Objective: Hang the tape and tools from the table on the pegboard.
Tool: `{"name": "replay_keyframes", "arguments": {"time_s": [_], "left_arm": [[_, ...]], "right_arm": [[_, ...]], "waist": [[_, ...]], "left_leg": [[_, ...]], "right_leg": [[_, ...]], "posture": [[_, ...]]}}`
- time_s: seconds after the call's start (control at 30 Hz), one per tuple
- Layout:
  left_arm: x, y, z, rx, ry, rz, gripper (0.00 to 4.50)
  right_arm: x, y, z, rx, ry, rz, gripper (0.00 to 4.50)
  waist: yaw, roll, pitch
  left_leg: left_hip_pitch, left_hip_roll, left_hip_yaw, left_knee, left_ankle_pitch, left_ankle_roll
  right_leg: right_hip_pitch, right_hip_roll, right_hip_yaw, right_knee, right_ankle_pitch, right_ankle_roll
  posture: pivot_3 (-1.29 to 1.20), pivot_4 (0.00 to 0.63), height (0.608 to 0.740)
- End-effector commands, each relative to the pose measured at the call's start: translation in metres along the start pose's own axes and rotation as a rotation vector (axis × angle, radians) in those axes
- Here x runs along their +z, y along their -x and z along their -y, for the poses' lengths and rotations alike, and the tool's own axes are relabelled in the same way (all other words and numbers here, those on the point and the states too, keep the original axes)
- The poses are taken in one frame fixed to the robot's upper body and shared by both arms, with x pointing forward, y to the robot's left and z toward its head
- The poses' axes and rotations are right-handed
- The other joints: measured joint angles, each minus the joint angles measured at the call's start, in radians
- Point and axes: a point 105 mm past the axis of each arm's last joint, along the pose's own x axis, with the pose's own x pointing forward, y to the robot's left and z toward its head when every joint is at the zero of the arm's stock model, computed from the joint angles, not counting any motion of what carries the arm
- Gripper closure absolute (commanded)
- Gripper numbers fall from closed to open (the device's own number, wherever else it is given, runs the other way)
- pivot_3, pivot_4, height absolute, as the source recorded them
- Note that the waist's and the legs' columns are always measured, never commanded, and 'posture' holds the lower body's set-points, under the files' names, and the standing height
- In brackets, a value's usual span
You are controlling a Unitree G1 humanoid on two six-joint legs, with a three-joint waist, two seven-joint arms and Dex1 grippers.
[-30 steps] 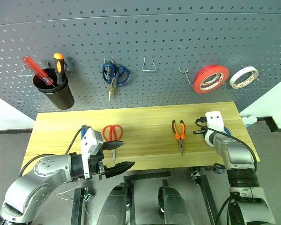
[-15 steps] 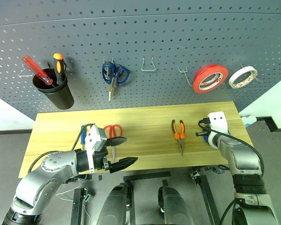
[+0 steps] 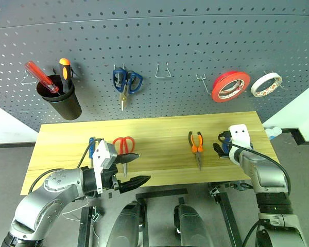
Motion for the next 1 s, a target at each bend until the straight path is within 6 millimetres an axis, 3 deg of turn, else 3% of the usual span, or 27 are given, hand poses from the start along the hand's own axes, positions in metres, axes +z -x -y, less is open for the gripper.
{"name": "replay_keyframes", "arguments": {"time_s": [0.03,0.2,0.57,1.0], "left_arm": [[0.008,0.004,0.008,-0.010,-0.021,0.015,0.00],[0.006,0.010,0.015,-0.003,-0.004,0.002,0.00],[0.004,0.023,0.027,0.009,0.029,-0.031,0.00],[0.006,0.028,0.032,0.013,0.045,-0.046,0.00]], "right_arm": [[0.003,-0.001,0.003,-0.009,0.002,0.009,0.02],[0.001,-0.005,0.005,-0.011,0.003,-0.005,0.02],[0.000,-0.014,0.030,-0.064,0.011,-0.012,0.02],[-0.027,-0.027,0.030,-0.043,-0.025,-0.114,0.02]], "waist": [[0.000,0.000,0.000],[-0.001,-0.001,0.001],[0.001,-0.002,0.019],[0.002,-0.007,0.038]], "left_leg": [[0.000,0.000,0.000,0.000,0.000,0.000],[0.000,0.000,0.000,0.000,0.000,0.001],[0.000,0.000,0.000,0.001,-0.002,0.003],[-0.001,0.000,0.000,0.000,-0.002,0.004]], "right_leg": [[0.000,0.000,0.000,0.000,0.000,0.000],[0.000,0.000,0.000,0.000,0.000,0.000],[0.001,-0.002,0.000,-0.002,0.000,-0.001],[0.002,-0.003,0.000,-0.005,0.000,-0.001]], "posture": [[0.06,0.278,0.740],[0.08,0.304,0.740],[0.11,0.338,0.740],[0.12,0.360,0.740]]}}
